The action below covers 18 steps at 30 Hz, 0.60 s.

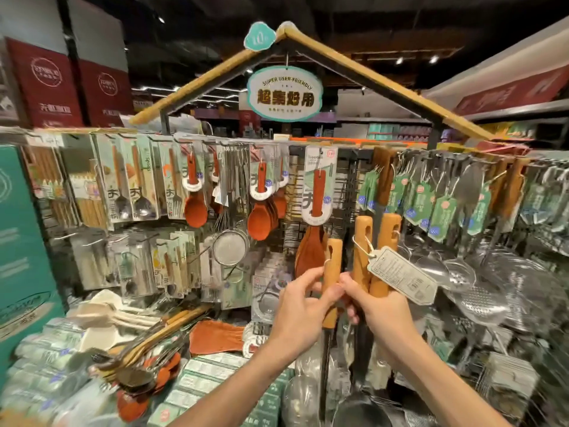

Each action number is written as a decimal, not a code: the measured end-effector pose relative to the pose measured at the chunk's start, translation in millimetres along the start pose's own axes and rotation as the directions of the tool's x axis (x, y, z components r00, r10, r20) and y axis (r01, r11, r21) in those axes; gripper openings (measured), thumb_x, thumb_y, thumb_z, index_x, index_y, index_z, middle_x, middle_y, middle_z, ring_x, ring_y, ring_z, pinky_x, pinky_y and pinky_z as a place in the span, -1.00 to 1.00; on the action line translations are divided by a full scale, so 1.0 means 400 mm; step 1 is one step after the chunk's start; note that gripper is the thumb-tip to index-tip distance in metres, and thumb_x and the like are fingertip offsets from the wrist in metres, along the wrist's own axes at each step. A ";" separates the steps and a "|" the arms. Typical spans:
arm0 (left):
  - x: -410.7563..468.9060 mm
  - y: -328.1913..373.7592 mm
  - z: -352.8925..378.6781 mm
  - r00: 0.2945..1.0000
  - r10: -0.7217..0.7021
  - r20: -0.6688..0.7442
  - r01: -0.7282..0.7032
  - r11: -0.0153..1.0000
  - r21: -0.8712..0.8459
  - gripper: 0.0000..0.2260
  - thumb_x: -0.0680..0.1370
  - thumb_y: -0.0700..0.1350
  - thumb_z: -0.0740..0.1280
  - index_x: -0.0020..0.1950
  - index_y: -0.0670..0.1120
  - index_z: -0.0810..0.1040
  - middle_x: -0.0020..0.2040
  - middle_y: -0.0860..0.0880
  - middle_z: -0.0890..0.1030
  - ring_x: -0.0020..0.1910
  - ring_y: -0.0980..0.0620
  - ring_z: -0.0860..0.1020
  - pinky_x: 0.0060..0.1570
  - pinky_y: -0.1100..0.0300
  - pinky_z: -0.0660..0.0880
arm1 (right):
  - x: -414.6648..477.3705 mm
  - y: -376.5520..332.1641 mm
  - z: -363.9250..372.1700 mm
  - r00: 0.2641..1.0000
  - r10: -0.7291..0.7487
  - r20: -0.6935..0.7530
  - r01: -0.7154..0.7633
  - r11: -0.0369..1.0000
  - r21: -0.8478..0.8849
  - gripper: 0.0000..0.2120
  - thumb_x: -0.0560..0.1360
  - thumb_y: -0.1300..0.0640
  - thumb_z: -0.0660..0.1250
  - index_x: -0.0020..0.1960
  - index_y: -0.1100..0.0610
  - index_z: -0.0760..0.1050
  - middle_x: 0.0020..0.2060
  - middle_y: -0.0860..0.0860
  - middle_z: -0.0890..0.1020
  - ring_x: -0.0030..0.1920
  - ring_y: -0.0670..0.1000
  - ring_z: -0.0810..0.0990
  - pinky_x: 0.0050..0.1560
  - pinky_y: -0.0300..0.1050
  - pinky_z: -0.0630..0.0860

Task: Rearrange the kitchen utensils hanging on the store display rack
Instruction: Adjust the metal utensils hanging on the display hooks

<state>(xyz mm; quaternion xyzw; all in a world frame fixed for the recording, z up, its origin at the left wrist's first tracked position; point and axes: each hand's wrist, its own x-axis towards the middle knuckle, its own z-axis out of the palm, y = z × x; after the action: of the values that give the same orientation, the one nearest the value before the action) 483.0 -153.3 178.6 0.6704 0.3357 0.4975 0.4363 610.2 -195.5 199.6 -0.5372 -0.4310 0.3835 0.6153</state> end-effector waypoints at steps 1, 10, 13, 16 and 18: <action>-0.006 0.006 0.012 1.000 0.000 0.000 0.000 1.000 0.022 -0.76 0.56 0.06 0.41 0.22 0.11 0.60 -0.10 0.00 0.73 -0.15 0.05 0.72 0.04 -0.09 0.63 | -0.002 -0.003 -0.012 1.000 0.014 0.003 -0.014 1.000 -0.007 -0.69 0.41 -0.01 0.48 -0.22 0.26 0.64 -0.50 0.06 0.56 -0.49 -0.04 0.46 -0.38 -0.24 0.45; 0.015 0.032 0.070 0.995 0.101 -0.001 -0.097 0.961 0.261 -0.70 0.50 0.24 0.29 0.16 0.19 0.61 0.04 0.13 0.48 0.00 0.19 0.55 0.05 0.28 0.47 | 0.013 -0.028 -0.071 0.998 0.062 0.008 -0.063 0.992 0.113 -0.68 0.40 -0.03 0.50 -0.31 0.23 0.60 -0.48 0.04 0.55 -0.46 -0.03 0.45 -0.36 -0.20 0.40; 0.033 0.037 0.069 0.984 0.170 0.045 -0.176 0.945 0.277 -0.83 0.58 0.27 0.17 0.06 0.34 0.52 0.07 0.16 0.35 0.10 0.17 0.48 0.11 0.35 0.41 | 0.024 -0.038 -0.079 0.998 0.060 0.020 -0.063 0.985 0.158 -0.70 0.40 -0.01 0.50 -0.28 0.24 0.61 -0.43 0.05 0.57 -0.46 -0.06 0.46 -0.41 -0.24 0.40; 0.066 0.029 0.064 0.964 0.247 0.096 -0.265 0.917 0.297 -0.86 0.64 0.12 0.21 0.13 0.26 0.53 0.21 0.21 0.39 0.33 0.16 0.36 0.34 0.20 0.30 | 0.040 -0.047 -0.083 0.998 0.057 0.021 -0.060 0.973 0.221 -0.75 0.41 0.06 0.49 -0.32 0.21 0.62 -0.43 0.06 0.55 -0.46 -0.06 0.46 -0.47 -0.28 0.40; 0.086 0.031 0.069 0.957 0.270 0.104 -0.288 0.923 0.257 -0.83 0.63 0.07 0.27 0.19 0.13 0.54 0.23 0.19 0.52 0.28 0.21 0.45 0.29 0.20 0.37 | 0.054 -0.058 -0.082 0.998 0.058 0.029 -0.063 0.969 0.237 -0.76 0.37 0.05 0.50 -0.34 0.21 0.63 -0.43 0.06 0.55 -0.46 -0.05 0.46 -0.48 -0.29 0.40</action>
<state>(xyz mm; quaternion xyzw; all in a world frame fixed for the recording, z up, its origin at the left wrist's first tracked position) 519.3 -134.9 199.5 0.7807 0.2865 0.4815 0.2768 648.5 -189.2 223.3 -0.4682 -0.3721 0.4568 0.6585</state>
